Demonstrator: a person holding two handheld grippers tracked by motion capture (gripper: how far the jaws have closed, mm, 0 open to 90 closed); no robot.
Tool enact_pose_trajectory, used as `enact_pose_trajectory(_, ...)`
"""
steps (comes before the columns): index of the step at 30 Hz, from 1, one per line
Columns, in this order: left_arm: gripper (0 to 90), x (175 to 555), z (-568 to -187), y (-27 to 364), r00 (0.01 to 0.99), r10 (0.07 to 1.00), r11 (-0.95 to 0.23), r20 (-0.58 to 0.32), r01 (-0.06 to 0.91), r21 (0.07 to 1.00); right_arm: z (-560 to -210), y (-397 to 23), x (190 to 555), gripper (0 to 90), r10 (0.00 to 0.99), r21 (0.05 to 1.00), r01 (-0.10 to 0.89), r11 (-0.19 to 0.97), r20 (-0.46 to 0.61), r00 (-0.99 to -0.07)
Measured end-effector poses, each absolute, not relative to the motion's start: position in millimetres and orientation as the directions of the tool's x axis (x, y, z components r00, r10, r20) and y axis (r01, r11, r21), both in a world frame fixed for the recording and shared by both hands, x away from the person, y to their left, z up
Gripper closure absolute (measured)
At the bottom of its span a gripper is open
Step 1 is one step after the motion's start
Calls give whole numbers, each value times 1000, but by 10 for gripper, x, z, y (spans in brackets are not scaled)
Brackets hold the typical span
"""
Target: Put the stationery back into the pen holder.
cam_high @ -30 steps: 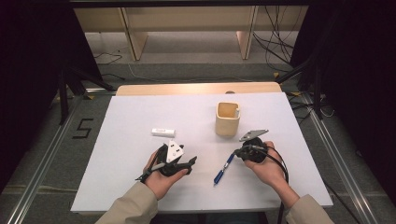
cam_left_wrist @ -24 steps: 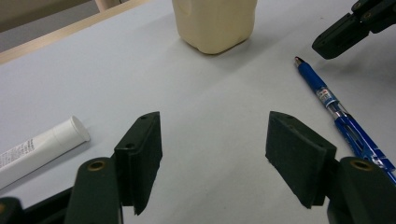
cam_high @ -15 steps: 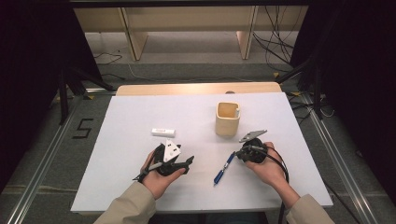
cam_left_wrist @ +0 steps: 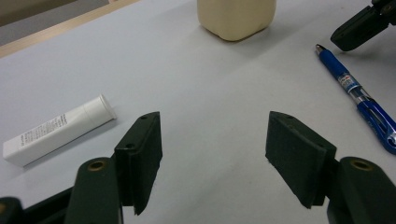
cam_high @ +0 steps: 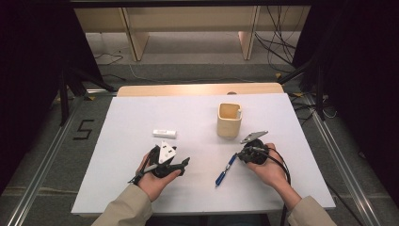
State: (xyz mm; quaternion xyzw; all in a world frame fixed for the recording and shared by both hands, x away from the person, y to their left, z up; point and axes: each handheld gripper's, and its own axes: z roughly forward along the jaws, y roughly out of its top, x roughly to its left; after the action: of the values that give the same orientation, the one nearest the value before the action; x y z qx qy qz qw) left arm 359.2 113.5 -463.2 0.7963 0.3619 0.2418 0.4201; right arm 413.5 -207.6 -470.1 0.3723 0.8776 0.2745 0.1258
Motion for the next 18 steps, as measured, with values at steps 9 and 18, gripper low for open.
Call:
enact_pose_trajectory(9, 362, 3586, -4647, 1148, 622, 779, -391, 83, 377, 839, -4722, -2067, 4143, 900, 725, 567, 590, 575, -19, -688)
enact_pose_trajectory(18, 362, 3585, -4653, 1137, 626, 775, -395, 85, 375, 839, -4738, -2056, 4157, 900, 727, 562, 594, 575, -18, -687)
